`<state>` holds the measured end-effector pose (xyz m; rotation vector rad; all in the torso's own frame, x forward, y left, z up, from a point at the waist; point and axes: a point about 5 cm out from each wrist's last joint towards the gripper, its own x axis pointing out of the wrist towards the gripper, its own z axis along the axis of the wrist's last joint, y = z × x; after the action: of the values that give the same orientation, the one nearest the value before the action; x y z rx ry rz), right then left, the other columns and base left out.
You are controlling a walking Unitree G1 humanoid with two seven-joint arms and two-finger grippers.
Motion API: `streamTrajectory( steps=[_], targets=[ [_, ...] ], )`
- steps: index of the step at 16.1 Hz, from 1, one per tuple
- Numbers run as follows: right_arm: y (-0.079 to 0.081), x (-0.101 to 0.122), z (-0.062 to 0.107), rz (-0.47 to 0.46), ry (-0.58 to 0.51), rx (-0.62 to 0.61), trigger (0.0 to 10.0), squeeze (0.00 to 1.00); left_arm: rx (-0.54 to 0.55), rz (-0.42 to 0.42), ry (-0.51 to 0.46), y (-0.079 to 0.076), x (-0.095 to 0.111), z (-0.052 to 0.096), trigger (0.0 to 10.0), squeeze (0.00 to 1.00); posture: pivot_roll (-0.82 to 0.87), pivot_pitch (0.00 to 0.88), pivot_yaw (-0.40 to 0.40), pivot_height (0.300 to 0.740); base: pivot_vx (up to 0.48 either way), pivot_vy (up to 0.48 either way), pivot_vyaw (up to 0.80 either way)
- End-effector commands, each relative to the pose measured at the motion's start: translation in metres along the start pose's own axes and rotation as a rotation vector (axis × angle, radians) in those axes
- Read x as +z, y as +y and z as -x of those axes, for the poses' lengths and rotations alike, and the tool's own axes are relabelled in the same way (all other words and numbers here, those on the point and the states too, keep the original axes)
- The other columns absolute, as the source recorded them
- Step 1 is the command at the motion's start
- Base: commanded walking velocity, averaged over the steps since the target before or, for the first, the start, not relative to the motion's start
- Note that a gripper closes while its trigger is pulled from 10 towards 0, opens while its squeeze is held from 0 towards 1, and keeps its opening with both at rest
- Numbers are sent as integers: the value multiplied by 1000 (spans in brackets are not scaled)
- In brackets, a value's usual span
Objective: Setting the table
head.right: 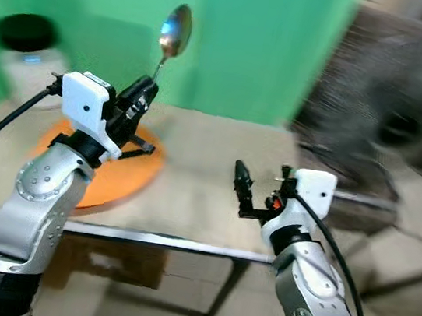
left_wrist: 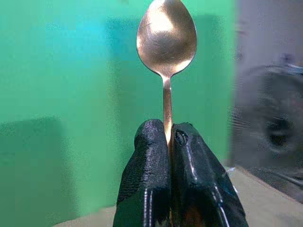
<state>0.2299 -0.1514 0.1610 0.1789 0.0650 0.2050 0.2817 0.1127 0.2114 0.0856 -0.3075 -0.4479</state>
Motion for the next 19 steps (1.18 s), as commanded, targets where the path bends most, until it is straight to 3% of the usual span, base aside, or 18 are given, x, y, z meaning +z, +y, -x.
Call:
streamTrajectory(
  steps=[1, 3, 6, 10, 13, 19],
  targets=[
    [-4, 5, 2, -11, -29, -33, 10000, 0, -44, 6, -4, -1, 4, 4, 10000, 0, 33, 0, -57, 740, 0, 0, -800],
    [-3, 4, 1, -30, -28, -48, 10000, 0, -7, -18, 52, 4, -4, 12, 10000, 0, 40, 0, -63, 740, 0, 0, -800],
    [-3, 1, 0, 12, -11, -66, 10000, 0, 29, -10, 131, 5, -11, 21, 10000, 0, 43, 0, -66, 740, 0, 0, -785],
    [-7, -4, -2, 45, 3, -113, 10000, 0, 77, -54, 168, 9, -13, 32, 10000, 0, 69, 0, -85, 740, 0, 0, -781],
    [-6, -7, -1, 42, 17, -101, 10000, 0, 88, -46, 148, 8, -5, 30, 10000, 0, 75, 0, -95, 740, 0, 0, -781],
    [-7, -10, 3, 32, 33, -124, 10000, 0, 76, -38, 167, 3, -9, 30, 10000, 0, 57, 0, -81, 740, 0, 0, -798]
  ],
)
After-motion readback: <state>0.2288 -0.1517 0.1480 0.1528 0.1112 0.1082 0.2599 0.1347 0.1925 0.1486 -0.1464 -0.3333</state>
